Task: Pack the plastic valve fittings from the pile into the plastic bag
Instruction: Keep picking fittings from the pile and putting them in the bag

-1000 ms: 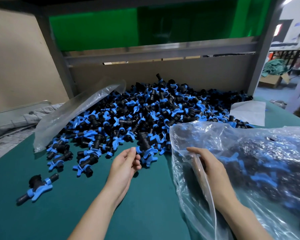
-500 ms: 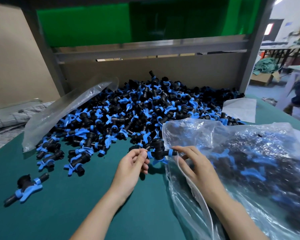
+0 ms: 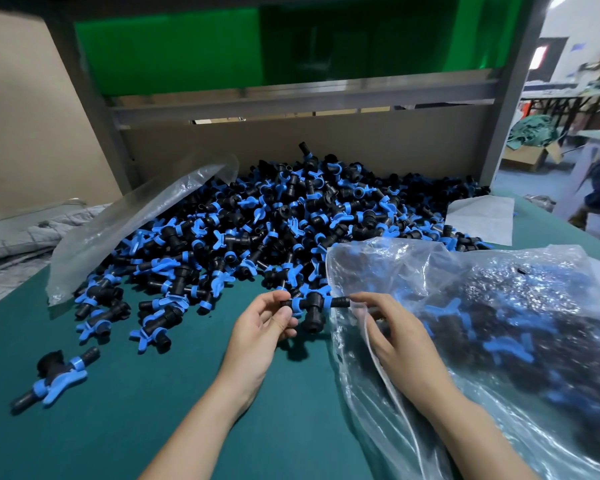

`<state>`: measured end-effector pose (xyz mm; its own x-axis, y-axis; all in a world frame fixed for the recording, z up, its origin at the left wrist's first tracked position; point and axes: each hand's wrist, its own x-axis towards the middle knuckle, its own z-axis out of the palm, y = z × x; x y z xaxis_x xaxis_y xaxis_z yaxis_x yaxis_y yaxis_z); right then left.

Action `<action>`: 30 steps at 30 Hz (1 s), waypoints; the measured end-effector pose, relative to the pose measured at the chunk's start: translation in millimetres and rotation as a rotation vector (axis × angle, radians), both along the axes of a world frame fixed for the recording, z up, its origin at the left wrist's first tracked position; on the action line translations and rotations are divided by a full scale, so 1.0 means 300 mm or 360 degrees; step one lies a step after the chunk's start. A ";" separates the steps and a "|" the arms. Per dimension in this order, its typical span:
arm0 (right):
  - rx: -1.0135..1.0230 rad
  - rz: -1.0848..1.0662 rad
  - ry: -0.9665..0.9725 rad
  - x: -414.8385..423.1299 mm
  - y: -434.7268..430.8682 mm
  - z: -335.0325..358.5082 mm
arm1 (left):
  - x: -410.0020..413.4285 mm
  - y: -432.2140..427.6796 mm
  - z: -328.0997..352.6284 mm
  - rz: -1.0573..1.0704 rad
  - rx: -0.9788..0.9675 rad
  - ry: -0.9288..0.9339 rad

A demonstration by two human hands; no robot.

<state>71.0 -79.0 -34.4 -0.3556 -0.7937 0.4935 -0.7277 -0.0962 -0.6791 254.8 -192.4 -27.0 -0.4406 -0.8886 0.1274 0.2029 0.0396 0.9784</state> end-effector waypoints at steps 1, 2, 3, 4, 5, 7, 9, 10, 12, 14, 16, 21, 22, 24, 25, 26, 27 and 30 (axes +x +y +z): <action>-0.0003 -0.0003 -0.0030 0.001 0.002 0.002 | 0.001 0.001 0.001 0.0002 0.0018 0.0006; -0.0004 -0.0002 -0.0045 0.001 0.005 0.004 | 0.002 0.001 0.004 0.0003 0.0038 0.0012; -0.0002 0.0001 -0.0054 0.002 0.008 0.008 | 0.003 0.003 0.006 0.0002 0.0059 0.0019; 0.0001 0.0003 -0.0066 0.003 0.011 0.012 | 0.003 0.004 0.010 -0.0002 0.0084 0.0029; -0.0001 0.0003 -0.0088 0.006 0.014 0.018 | 0.004 0.005 0.014 -0.0007 0.0110 0.0042; -0.0024 0.0000 -0.0157 0.010 0.020 0.027 | 0.004 0.007 0.022 -0.0019 0.0170 0.0076; -0.0057 -0.0006 -0.0227 0.013 0.023 0.035 | 0.005 0.009 0.030 -0.0036 0.0241 0.0132; -0.0075 -0.0013 -0.0248 0.014 0.026 0.039 | 0.006 0.010 0.034 -0.0044 0.0288 0.0171; -0.0119 -0.0052 -0.0247 0.017 0.029 0.046 | 0.006 0.007 0.042 -0.0072 0.0433 0.0300; -0.0163 -0.0100 -0.0241 0.021 0.031 0.056 | 0.008 -0.002 0.048 -0.0115 0.0630 0.0488; -0.0223 -0.0125 -0.0242 0.027 0.034 0.068 | 0.015 -0.012 0.051 -0.0142 0.0797 0.0641; -0.0339 -0.0159 -0.0284 0.039 0.052 0.110 | 0.037 -0.030 0.042 -0.0226 0.0946 0.0829; -0.0336 -0.0157 -0.0295 0.040 0.057 0.118 | 0.036 -0.031 0.041 -0.0224 0.0925 0.0811; -0.0329 -0.0149 -0.0299 0.044 0.067 0.132 | 0.027 -0.023 0.041 -0.0163 0.0890 0.0747; -0.0336 -0.0149 -0.0307 0.047 0.072 0.139 | 0.023 -0.016 0.043 -0.0117 0.0829 0.0676; -0.0350 -0.0152 -0.0319 0.050 0.075 0.146 | 0.023 -0.007 0.047 -0.0061 0.0711 0.0560; -0.0368 -0.0161 -0.0331 0.053 0.077 0.152 | 0.026 0.002 0.052 -0.0007 0.0532 0.0393; -0.0436 -0.0184 -0.0338 0.066 0.076 0.180 | 0.019 0.049 0.062 0.0083 -0.0099 -0.0101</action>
<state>91.0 -56.3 19.5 -0.5526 -0.5909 0.5878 -0.5897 -0.2211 -0.7767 260.5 -177.7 -8.6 -0.4027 -0.9019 0.1565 0.1367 0.1099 0.9845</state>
